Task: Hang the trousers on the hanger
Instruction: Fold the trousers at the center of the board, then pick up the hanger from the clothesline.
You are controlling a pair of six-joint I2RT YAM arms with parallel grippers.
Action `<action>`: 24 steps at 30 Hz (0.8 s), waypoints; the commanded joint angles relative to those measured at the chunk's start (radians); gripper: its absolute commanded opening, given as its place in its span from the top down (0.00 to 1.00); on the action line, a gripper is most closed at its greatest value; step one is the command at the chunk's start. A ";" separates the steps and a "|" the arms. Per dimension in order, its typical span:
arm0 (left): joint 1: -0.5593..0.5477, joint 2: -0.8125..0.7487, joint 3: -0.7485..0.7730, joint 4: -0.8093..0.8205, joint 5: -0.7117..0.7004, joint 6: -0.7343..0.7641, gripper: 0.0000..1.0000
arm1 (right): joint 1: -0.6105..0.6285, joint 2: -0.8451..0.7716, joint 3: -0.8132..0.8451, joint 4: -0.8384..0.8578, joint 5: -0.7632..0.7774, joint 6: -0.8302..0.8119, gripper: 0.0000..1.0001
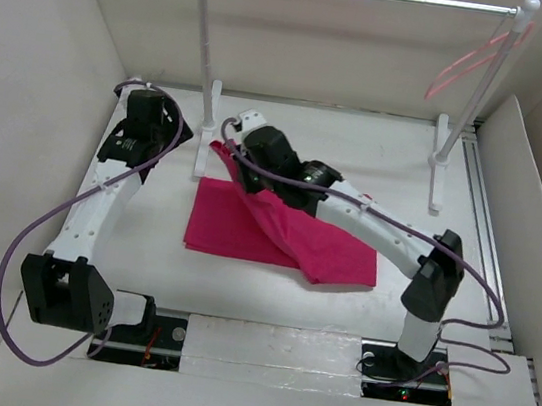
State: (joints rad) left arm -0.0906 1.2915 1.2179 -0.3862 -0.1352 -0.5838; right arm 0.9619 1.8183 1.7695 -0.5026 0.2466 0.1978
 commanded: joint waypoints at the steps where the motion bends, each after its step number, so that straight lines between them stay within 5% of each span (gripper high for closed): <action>1: 0.028 -0.057 -0.031 0.001 -0.070 -0.016 0.36 | 0.046 0.064 0.100 0.099 -0.096 -0.021 0.84; 2: 0.028 -0.060 -0.037 -0.005 -0.075 -0.020 0.35 | 0.060 0.085 0.113 0.090 -0.127 -0.030 0.59; 4: 0.028 -0.075 -0.060 0.000 -0.079 -0.019 0.34 | 0.060 0.117 0.113 0.049 -0.200 -0.040 0.33; 5: 0.028 -0.077 -0.064 -0.003 -0.084 -0.014 0.34 | 0.060 0.116 0.102 0.038 -0.210 -0.053 0.11; 9: 0.028 -0.078 -0.046 0.006 -0.057 0.013 0.33 | 0.008 0.040 0.009 0.022 -0.239 -0.086 0.03; 12: -0.036 -0.057 -0.041 0.032 -0.026 0.035 0.34 | -0.043 -0.077 -0.143 0.055 -0.302 -0.086 0.12; 17: -0.327 0.049 -0.086 0.059 -0.014 0.001 0.34 | -0.198 -0.247 -0.425 0.064 -0.279 -0.110 1.00; 21: -0.357 0.133 -0.208 0.108 0.017 -0.079 0.37 | -0.281 -0.375 -0.481 0.027 -0.288 -0.138 1.00; 24: -0.319 0.152 -0.305 0.130 0.016 -0.076 0.38 | -0.356 -0.441 -0.333 -0.016 -0.320 -0.186 1.00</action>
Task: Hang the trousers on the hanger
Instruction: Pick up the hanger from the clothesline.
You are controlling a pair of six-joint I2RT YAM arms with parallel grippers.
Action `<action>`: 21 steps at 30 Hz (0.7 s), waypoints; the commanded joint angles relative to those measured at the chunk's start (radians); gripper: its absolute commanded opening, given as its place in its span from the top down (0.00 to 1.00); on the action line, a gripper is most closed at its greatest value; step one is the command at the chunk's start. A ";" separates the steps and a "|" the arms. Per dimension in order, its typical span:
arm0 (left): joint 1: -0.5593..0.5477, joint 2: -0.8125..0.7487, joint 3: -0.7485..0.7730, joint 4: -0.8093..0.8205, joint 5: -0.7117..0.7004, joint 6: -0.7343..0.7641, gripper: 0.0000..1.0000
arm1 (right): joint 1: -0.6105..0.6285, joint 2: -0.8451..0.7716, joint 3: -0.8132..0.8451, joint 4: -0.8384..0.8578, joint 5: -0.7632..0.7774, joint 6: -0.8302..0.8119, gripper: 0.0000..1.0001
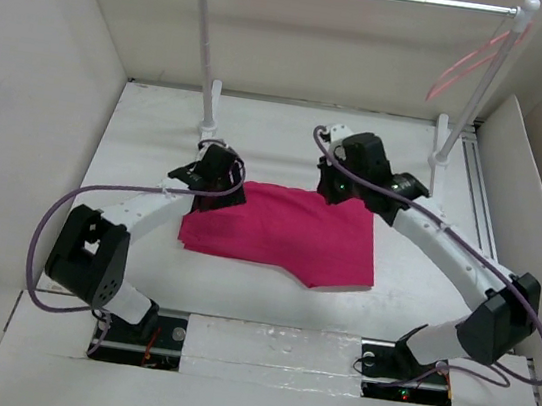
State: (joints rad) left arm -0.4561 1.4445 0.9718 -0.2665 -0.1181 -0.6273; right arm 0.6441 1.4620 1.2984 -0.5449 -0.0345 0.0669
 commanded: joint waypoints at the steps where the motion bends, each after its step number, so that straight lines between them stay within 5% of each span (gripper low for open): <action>1: 0.057 0.001 -0.082 0.009 0.006 -0.026 0.38 | -0.064 -0.092 0.188 0.002 -0.044 -0.091 1.00; 6: 0.086 -0.022 -0.140 -0.014 -0.038 -0.022 0.41 | -0.382 -0.071 0.497 0.005 -0.208 -0.070 0.93; 9: 0.109 -0.026 -0.134 -0.048 -0.063 -0.022 0.47 | -0.526 -0.016 0.605 0.045 -0.312 0.040 0.66; 10: 0.120 -0.033 -0.122 -0.050 -0.064 -0.014 0.50 | -0.608 0.001 0.625 0.078 -0.364 0.068 0.47; 11: 0.120 -0.047 -0.110 -0.047 -0.068 0.003 0.53 | -0.644 0.018 0.639 0.095 -0.392 0.117 0.39; 15: 0.120 -0.094 0.019 -0.036 -0.013 0.040 0.95 | -0.812 0.109 0.671 0.209 -0.516 0.299 0.34; 21: 0.067 -0.065 0.153 -0.059 0.064 0.069 1.00 | -0.880 0.168 0.624 0.384 -0.582 0.479 0.31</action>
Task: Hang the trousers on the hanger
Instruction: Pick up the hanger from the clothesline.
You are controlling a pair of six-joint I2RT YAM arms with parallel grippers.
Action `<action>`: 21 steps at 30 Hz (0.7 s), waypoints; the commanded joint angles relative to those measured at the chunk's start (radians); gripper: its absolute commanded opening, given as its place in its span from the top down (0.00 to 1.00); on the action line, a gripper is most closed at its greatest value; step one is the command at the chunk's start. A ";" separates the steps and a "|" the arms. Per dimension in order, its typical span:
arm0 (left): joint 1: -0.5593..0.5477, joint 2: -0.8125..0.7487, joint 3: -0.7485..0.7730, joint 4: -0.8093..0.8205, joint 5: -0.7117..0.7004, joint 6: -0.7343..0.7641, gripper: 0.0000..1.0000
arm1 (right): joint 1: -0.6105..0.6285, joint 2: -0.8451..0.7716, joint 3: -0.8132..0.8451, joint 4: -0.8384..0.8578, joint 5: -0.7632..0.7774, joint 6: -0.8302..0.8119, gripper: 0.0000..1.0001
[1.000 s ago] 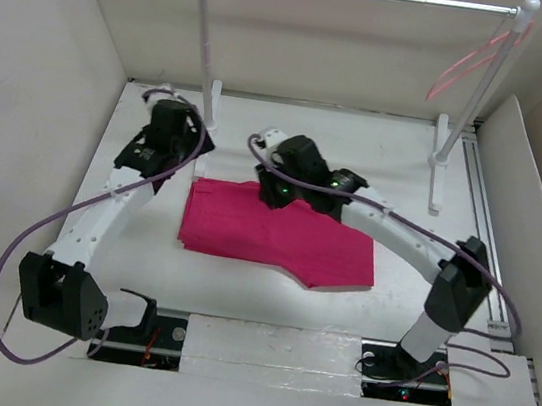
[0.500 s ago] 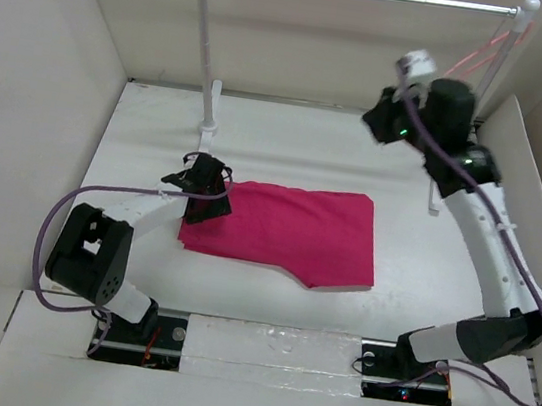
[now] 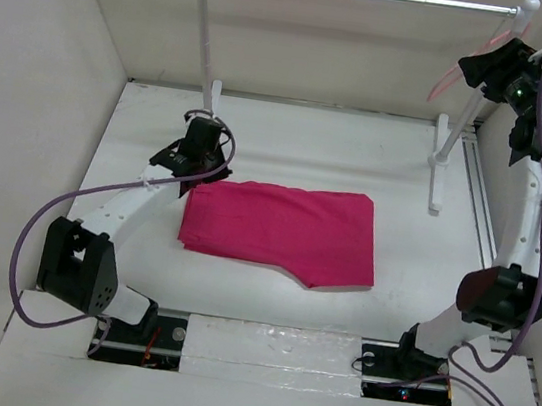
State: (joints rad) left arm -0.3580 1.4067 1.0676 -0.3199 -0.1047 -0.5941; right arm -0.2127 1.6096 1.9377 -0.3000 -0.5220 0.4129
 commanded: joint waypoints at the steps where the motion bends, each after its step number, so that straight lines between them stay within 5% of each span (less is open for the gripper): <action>1: -0.042 -0.017 0.052 0.016 0.089 0.039 1.00 | -0.024 0.047 -0.040 0.256 -0.119 0.217 0.30; 6: -0.042 -0.003 0.020 0.051 0.167 0.033 1.00 | -0.024 0.079 -0.086 0.422 -0.148 0.340 0.30; 21: -0.042 -0.005 -0.011 0.070 0.189 0.031 1.00 | 0.075 0.147 -0.169 0.502 -0.039 0.471 0.31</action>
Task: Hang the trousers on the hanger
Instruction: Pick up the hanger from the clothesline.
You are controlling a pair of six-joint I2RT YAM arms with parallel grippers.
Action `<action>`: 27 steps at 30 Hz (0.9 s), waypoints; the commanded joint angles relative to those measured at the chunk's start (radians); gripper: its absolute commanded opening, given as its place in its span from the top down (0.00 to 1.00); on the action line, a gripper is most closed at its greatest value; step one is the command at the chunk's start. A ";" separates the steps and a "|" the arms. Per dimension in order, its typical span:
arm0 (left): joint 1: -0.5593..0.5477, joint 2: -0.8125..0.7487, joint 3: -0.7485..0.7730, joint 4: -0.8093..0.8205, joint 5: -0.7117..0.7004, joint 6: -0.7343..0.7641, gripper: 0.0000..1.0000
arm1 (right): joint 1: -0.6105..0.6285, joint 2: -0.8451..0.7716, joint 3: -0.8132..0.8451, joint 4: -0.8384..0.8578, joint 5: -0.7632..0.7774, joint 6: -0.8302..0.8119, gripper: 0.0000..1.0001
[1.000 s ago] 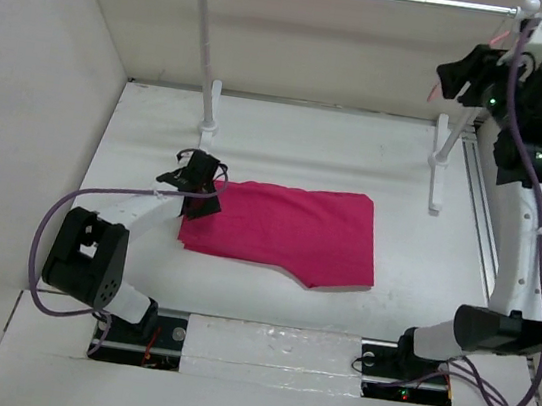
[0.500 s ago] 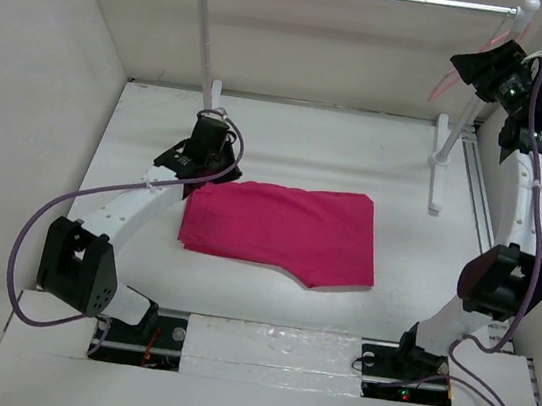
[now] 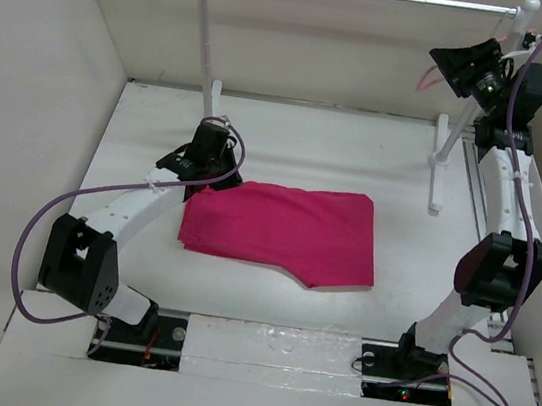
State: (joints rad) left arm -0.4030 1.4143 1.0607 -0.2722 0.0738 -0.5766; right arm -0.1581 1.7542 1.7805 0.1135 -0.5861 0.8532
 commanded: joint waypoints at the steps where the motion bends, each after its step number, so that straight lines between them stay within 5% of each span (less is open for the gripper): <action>1: 0.003 -0.012 -0.004 0.021 0.009 0.012 1.00 | 0.020 -0.001 -0.022 0.112 0.035 0.046 0.37; 10: 0.003 -0.008 0.008 0.021 0.023 0.007 0.99 | 0.029 -0.021 -0.108 0.178 0.038 0.055 0.79; 15: 0.003 0.006 0.038 0.018 0.038 0.009 0.96 | 0.029 -0.048 -0.096 0.158 0.023 0.012 0.95; 23: 0.003 0.018 0.076 0.004 0.055 0.003 0.90 | 0.029 -0.097 -0.078 0.095 -0.038 -0.045 0.99; 27: 0.003 0.021 0.137 -0.002 0.089 0.032 0.69 | 0.048 -0.122 -0.105 0.003 -0.063 -0.103 1.00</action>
State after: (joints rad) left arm -0.4030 1.4445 1.1198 -0.2859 0.1261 -0.5720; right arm -0.1307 1.7020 1.6676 0.1345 -0.6044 0.8295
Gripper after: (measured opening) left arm 0.292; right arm 0.159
